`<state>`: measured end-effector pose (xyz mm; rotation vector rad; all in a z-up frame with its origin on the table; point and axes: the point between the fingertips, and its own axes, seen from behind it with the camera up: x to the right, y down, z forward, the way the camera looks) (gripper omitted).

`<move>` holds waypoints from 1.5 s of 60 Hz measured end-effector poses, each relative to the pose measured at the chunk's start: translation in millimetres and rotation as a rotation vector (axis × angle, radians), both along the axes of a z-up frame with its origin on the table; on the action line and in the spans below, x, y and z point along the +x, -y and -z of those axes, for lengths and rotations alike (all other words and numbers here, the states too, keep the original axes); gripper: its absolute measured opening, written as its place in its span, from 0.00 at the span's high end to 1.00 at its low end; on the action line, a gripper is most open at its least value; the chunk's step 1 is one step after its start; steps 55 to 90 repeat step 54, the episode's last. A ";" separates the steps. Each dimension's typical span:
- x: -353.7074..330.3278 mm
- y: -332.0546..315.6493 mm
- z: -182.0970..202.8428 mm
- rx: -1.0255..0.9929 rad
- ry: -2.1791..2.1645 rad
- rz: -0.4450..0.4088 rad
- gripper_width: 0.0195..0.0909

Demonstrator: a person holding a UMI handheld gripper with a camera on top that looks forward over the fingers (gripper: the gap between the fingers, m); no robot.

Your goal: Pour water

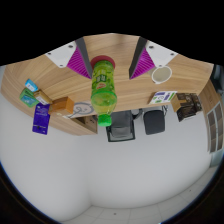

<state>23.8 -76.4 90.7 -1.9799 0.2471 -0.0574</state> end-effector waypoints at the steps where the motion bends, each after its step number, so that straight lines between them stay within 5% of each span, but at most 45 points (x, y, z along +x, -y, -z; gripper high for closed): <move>1: -3.6 6.7 -1.2 -0.005 -0.001 -0.001 0.24; 41: -93.4 151.0 -106.0 0.002 0.051 -0.095 0.22; 90: -88.6 161.7 -112.0 -0.007 0.075 -0.074 0.22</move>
